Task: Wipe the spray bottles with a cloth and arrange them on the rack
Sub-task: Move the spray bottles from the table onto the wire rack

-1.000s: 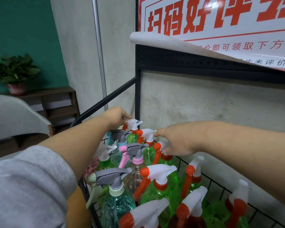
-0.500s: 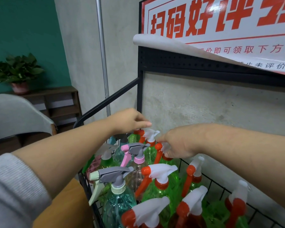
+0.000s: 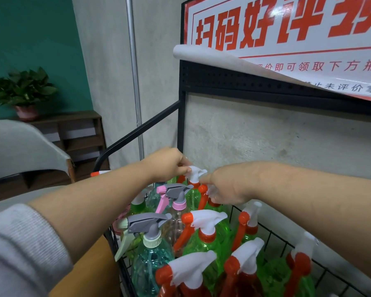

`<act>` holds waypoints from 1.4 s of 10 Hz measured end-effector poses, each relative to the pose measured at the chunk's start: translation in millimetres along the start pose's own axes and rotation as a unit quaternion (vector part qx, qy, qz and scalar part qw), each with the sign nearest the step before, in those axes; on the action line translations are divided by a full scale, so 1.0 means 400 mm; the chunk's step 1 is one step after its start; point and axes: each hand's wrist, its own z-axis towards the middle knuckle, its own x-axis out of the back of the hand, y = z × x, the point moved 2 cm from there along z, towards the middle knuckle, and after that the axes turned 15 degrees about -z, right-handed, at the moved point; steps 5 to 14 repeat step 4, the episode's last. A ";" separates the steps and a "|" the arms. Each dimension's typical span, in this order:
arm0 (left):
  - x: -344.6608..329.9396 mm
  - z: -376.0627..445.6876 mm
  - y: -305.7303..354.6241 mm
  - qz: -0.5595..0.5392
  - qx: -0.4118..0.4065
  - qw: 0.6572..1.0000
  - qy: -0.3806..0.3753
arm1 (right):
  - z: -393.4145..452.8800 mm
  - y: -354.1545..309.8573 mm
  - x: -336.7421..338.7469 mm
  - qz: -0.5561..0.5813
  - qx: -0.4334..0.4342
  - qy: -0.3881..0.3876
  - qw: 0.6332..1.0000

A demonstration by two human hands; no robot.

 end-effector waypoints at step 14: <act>-0.008 -0.002 0.012 -0.009 0.029 0.999 0.008 | 0.021 -0.017 -0.022 -0.049 -0.026 0.034 0.998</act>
